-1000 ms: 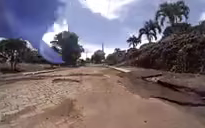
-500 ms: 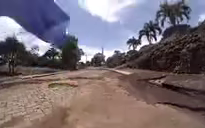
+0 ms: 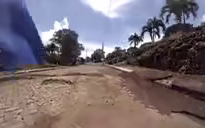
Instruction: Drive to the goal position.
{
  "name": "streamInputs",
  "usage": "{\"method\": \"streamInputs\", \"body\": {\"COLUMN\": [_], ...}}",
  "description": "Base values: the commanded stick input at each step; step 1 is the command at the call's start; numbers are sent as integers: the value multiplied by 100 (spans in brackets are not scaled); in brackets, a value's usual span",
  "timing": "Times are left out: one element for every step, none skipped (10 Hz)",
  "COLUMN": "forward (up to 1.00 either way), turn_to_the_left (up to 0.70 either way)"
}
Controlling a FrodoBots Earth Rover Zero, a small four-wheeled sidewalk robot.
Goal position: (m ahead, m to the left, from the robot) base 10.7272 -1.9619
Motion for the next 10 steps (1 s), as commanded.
{"method": "streamInputs", "body": {"forward": [70,70,70,70,70,70,70,70,70,70], "turn_to_the_left": [0,0,-11,-26,0,0,0,0,0,0]}}
